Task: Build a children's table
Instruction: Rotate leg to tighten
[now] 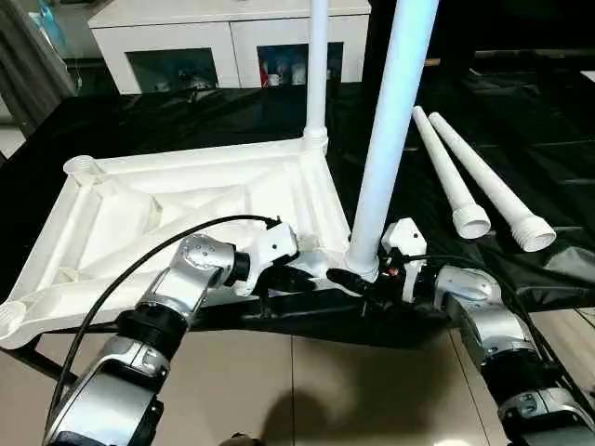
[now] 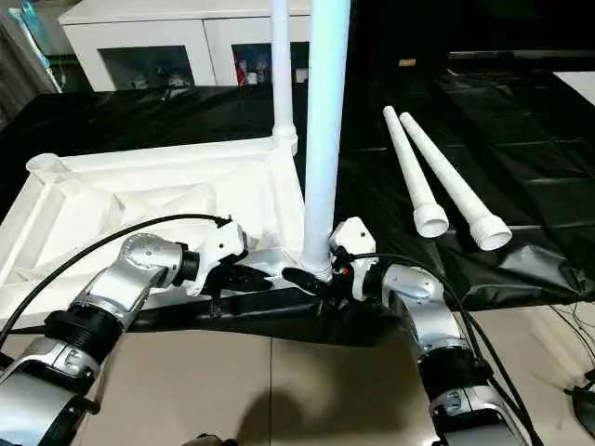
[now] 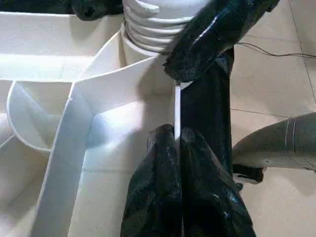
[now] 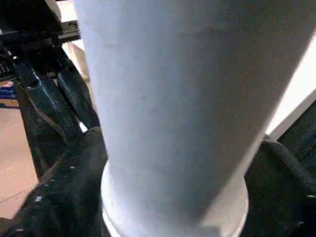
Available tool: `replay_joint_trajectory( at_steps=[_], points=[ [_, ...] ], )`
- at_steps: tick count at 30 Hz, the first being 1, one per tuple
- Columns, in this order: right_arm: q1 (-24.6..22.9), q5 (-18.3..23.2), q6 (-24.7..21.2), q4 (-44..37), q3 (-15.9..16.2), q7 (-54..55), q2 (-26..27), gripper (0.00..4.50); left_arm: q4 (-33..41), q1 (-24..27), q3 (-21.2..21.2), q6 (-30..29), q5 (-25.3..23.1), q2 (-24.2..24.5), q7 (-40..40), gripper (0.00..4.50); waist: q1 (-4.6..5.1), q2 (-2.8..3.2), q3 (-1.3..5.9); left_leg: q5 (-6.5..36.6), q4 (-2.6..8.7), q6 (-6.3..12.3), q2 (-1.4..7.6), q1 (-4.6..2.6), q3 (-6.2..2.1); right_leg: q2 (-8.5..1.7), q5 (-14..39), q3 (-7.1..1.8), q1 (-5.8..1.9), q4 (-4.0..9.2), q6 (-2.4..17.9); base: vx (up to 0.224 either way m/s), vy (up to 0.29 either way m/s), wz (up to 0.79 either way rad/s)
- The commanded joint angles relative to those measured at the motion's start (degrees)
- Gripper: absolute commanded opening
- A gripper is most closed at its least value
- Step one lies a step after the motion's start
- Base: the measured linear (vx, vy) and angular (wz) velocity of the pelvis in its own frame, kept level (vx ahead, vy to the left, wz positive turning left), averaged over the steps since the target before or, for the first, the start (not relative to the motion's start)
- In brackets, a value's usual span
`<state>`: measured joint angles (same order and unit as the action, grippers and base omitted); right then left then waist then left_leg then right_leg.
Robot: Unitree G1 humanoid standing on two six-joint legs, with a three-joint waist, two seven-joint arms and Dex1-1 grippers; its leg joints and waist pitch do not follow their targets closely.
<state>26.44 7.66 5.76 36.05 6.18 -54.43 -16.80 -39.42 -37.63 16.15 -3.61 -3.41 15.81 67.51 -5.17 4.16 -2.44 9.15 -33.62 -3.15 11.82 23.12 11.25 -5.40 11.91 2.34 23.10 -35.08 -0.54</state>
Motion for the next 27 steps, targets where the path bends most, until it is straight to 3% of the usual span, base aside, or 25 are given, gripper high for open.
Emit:
replay_joint_trajectory(
  at_steps=[1,6,12,21,25,27],
  points=[
    [0.44,0.43,0.02,-0.37,-0.04,-0.7,-0.19,3.55,1.9,0.24,0.19,0.18,1.56,-0.38,1.61,0.0,0.22,-1.23,4.04,8.07,3.1,6.47,1.2,-1.45,-0.39,-2.13,-0.46,-1.21,-2.65,3.24,15.07,0.0,0.0,0.0],
    [0.64,0.69,0.24,0.04,-0.2,-0.96,-0.32,3.23,1.43,0.01,0.3,0.17,1.43,-0.32,1.61,0.0,0.13,-1.13,4.16,6.92,2.84,7.37,1.13,-1.38,-0.38,-2.13,-2.47,-1.13,-2.74,3.03,15.47,0.0,0.0,0.0],
    [0.28,0.85,0.24,0.09,-0.51,-1.52,-0.43,2.79,1.34,-0.13,0.59,-0.49,1.34,-0.22,1.97,0.0,0.2,-1.09,4.15,7.54,2.82,7.06,1.12,-1.43,-0.39,-2.06,-1.71,-1.11,-2.73,3.06,15.68,0.0,0.0,0.0],
    [0.11,1.24,-0.43,0.49,-1.06,-0.86,0.09,2.74,0.9,-0.21,0.61,-1.07,1.34,0.03,2.56,0.0,0.21,-0.94,4.25,7.38,2.72,7.05,1.1,-1.44,-0.42,-2.04,-2.42,-1.07,-2.82,2.94,15.88,0.0,0.0,0.0],
    [0.43,1.05,-0.56,2.12,-2.23,3.29,1.61,2.74,-1.14,-0.98,0.16,-1.6,0.61,-0.98,-0.4,0.0,0.29,-0.96,4.25,7.22,2.67,7.09,1.04,-1.43,-0.41,-2.06,-2.52,-1.07,-2.77,2.9,16.05,0.0,0.0,0.0],
    [0.9,1.04,-1.85,3.55,-3.98,11.26,5.31,2.74,-6.29,-3.69,-1.31,-3.87,-1.03,-3.77,-9.34,0.0,0.62,-0.65,4.03,8.95,2.93,5.9,1.03,-1.66,-0.43,-2.04,-0.05,-1.16,-2.48,3.29,15.82,0.0,0.0,0.0]
  ],
)
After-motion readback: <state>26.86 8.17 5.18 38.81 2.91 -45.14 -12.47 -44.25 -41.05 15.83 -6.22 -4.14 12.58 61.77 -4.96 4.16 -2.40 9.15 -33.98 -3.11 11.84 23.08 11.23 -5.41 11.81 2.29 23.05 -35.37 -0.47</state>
